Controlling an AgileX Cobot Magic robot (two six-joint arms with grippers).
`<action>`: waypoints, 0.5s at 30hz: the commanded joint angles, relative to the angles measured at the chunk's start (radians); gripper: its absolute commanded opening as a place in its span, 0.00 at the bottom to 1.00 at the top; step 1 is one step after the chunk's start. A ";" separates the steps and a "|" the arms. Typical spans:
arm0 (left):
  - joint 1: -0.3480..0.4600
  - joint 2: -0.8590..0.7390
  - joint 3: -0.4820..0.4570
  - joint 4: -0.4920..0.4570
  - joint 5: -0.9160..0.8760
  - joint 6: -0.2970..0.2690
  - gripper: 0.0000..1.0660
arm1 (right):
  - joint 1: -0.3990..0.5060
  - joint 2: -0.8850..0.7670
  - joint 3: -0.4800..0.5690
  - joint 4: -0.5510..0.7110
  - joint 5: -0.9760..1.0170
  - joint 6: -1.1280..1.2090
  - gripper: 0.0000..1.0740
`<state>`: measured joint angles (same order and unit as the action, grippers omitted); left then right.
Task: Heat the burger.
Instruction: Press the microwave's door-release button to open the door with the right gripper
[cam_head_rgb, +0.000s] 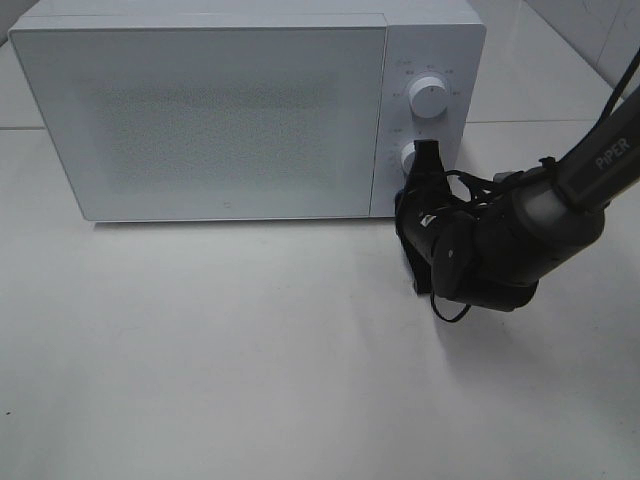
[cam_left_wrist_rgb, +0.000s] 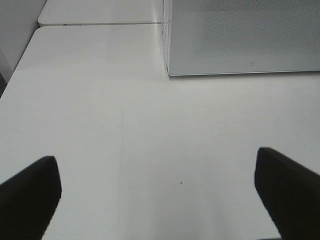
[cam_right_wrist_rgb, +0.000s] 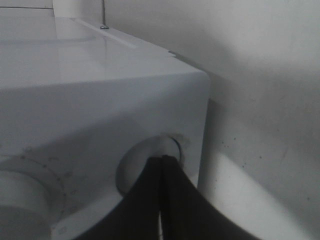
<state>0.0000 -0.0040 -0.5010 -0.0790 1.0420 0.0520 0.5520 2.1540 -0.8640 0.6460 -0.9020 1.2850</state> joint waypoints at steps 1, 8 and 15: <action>0.001 -0.020 0.004 -0.006 -0.004 -0.008 0.94 | -0.004 0.006 -0.019 -0.005 -0.028 -0.003 0.00; 0.001 -0.020 0.004 -0.006 -0.004 -0.008 0.94 | -0.004 0.009 -0.035 0.040 -0.088 -0.028 0.00; 0.001 -0.020 0.004 -0.006 -0.004 -0.008 0.94 | -0.004 0.009 -0.050 0.040 -0.146 -0.029 0.00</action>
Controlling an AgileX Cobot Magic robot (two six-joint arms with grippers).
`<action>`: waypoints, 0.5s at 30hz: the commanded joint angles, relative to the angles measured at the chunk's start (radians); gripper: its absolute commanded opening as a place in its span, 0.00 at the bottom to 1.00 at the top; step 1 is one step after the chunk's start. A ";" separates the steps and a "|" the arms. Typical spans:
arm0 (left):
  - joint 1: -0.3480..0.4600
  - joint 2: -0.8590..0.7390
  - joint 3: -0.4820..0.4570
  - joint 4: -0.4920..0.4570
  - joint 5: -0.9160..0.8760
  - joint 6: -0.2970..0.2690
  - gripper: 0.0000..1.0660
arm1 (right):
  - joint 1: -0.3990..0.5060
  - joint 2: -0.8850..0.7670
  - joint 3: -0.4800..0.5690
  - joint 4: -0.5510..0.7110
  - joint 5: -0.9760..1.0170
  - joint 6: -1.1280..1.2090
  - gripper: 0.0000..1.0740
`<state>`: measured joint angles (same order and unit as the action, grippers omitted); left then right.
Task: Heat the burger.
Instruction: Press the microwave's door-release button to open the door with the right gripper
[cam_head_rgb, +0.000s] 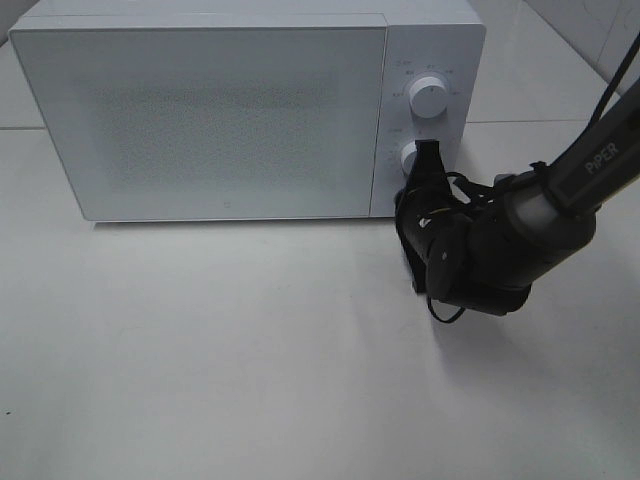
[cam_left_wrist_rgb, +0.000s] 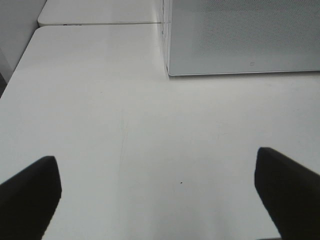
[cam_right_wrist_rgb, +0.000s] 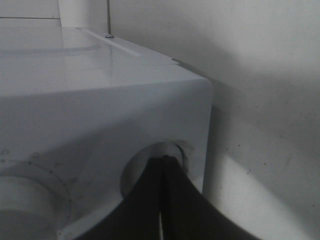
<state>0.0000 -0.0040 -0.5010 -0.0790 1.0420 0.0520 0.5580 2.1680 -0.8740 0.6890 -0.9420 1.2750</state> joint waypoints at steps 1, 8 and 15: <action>0.001 -0.020 0.004 -0.006 -0.004 -0.008 0.94 | -0.010 -0.005 -0.048 -0.003 -0.106 -0.019 0.00; 0.001 -0.020 0.004 -0.006 -0.004 -0.008 0.94 | -0.023 -0.005 -0.083 0.003 -0.160 -0.054 0.00; 0.001 -0.020 0.004 -0.006 -0.004 -0.008 0.94 | -0.057 0.017 -0.141 -0.031 -0.179 -0.056 0.00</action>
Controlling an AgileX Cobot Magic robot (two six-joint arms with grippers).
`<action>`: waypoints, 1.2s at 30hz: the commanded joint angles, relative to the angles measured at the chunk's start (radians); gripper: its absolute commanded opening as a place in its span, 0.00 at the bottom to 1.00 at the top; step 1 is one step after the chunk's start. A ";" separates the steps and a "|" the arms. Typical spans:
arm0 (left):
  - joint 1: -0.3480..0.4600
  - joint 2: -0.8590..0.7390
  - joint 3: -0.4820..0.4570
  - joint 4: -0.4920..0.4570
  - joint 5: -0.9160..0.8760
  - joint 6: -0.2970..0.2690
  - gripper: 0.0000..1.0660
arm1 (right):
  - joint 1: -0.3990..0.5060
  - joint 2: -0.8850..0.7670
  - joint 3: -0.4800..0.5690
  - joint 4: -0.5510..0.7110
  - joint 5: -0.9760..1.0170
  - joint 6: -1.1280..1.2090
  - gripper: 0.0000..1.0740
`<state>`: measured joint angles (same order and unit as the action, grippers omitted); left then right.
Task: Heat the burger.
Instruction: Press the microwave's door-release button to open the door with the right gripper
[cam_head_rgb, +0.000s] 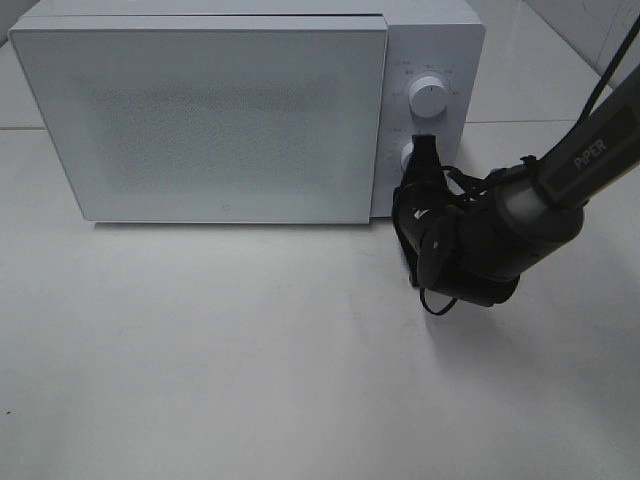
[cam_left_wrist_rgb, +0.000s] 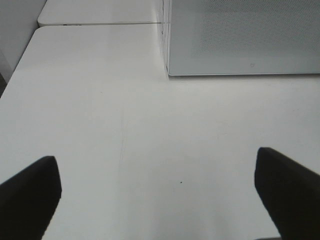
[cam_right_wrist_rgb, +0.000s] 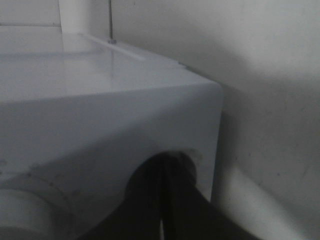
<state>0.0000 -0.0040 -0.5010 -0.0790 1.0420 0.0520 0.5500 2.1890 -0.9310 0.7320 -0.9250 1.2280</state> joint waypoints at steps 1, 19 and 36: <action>0.001 -0.020 0.004 -0.006 -0.004 -0.008 0.94 | -0.049 -0.004 -0.084 -0.074 -0.196 -0.009 0.00; 0.001 -0.020 0.004 -0.006 -0.004 -0.008 0.94 | -0.046 -0.007 -0.083 -0.095 -0.114 -0.006 0.00; 0.001 -0.020 0.004 -0.006 -0.004 -0.008 0.94 | -0.046 -0.084 0.035 -0.126 0.044 0.033 0.00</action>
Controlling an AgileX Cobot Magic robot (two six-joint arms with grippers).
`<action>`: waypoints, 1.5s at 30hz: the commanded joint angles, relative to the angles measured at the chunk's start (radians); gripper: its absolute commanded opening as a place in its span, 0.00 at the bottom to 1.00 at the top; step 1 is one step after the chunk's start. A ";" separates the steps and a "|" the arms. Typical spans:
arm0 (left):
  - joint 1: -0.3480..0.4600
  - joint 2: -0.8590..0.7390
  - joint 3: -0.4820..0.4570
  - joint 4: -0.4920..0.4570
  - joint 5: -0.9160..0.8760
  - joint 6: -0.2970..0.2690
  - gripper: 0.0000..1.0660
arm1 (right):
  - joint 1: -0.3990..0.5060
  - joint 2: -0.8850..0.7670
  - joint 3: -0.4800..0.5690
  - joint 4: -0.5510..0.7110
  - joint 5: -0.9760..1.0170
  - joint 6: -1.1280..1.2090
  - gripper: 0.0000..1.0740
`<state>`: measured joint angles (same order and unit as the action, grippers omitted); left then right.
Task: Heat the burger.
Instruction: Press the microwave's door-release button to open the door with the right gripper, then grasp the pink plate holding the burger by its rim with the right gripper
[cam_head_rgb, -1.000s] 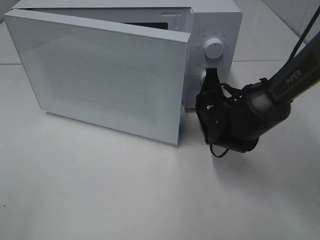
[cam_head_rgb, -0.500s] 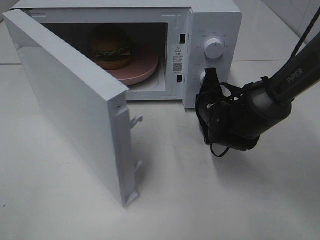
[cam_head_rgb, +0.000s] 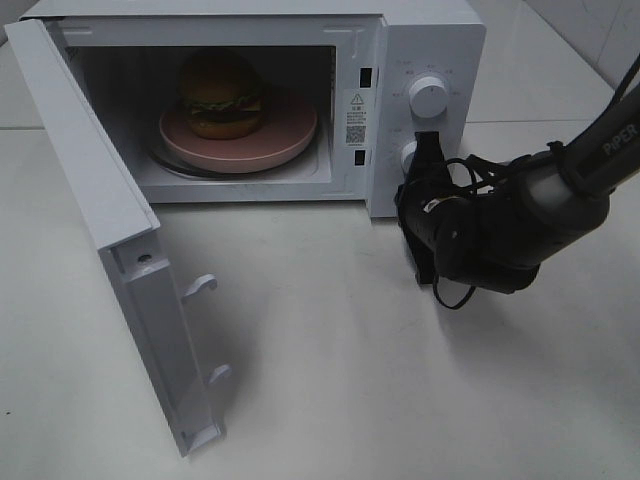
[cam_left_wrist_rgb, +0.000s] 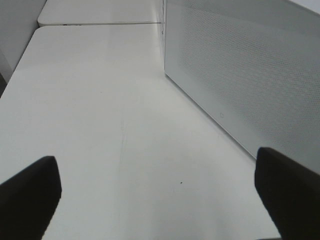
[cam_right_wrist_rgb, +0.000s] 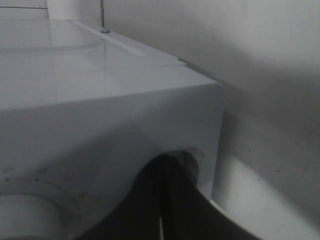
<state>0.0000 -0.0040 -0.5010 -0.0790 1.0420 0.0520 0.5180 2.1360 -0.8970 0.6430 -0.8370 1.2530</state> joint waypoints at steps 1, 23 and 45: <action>0.001 -0.020 0.004 -0.006 -0.004 -0.008 0.94 | -0.014 -0.037 0.009 -0.042 -0.027 0.008 0.00; 0.001 -0.020 0.004 -0.006 -0.004 -0.008 0.94 | -0.014 -0.242 0.205 -0.229 0.205 -0.034 0.00; 0.001 -0.020 0.004 -0.006 -0.004 -0.008 0.94 | -0.017 -0.587 0.191 -0.587 1.010 -0.762 0.05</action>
<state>0.0000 -0.0040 -0.5010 -0.0790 1.0420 0.0520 0.5090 1.5790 -0.6840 0.0700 0.0460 0.6410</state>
